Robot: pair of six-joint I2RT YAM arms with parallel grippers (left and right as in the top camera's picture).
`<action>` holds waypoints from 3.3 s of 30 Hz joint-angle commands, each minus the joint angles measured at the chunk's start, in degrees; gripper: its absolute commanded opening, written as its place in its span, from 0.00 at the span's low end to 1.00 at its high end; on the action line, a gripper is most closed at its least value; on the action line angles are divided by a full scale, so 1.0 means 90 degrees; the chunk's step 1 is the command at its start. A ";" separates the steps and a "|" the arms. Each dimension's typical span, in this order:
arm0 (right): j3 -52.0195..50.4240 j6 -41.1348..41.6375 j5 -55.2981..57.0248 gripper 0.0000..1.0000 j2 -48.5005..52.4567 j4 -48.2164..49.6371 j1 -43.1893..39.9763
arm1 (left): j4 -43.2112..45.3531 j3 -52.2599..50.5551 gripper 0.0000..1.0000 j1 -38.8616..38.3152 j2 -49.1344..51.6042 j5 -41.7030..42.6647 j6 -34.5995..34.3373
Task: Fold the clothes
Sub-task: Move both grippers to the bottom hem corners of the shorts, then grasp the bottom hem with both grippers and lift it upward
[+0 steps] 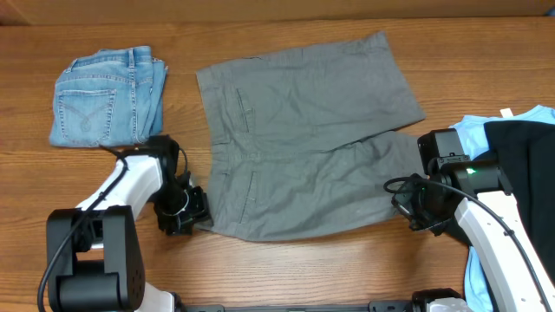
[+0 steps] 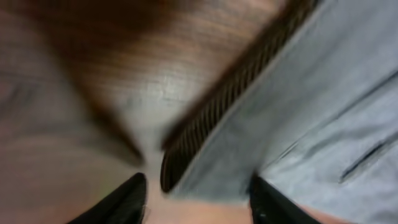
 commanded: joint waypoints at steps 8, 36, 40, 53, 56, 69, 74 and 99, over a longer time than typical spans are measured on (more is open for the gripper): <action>0.0163 -0.0027 0.0090 0.04 -0.0046 0.0061 -0.0032 | 0.1338 -0.0527 0.31 -0.0012 -0.0032 0.0107 -0.0916; 0.2936 -0.0695 0.0882 0.04 -0.0498 -0.0420 -0.0032 | -0.0733 0.0134 0.04 0.0950 -0.1404 0.0474 0.0459; 0.3619 -0.0746 0.0886 0.04 -0.0500 -0.0576 -0.0032 | -0.1285 0.0678 0.04 0.1110 -0.2351 0.0260 0.0546; 0.4711 -0.0780 0.0576 0.04 -0.0498 -0.1022 -0.0032 | -0.2929 0.2118 0.04 0.1112 -0.3852 -0.0525 0.0546; 0.4748 -0.0614 0.0389 0.04 -0.0495 -0.1200 -0.0032 | -0.2975 0.2244 0.04 0.1112 -0.4017 -0.0534 0.0517; 0.4733 -0.1098 -0.0015 0.04 0.1100 -0.2477 -0.0027 | -0.2754 0.2198 0.04 0.0974 -0.3485 -0.0629 0.0631; 0.4641 -0.1309 0.0151 0.04 0.1372 -0.2518 -0.0027 | -0.2919 0.2198 0.04 0.0945 -0.3242 -0.0952 0.0673; 0.4639 -0.1778 -0.0148 0.04 0.1401 -0.2550 -0.0027 | -0.2885 0.2198 0.04 0.0942 -0.3019 -0.0908 0.0670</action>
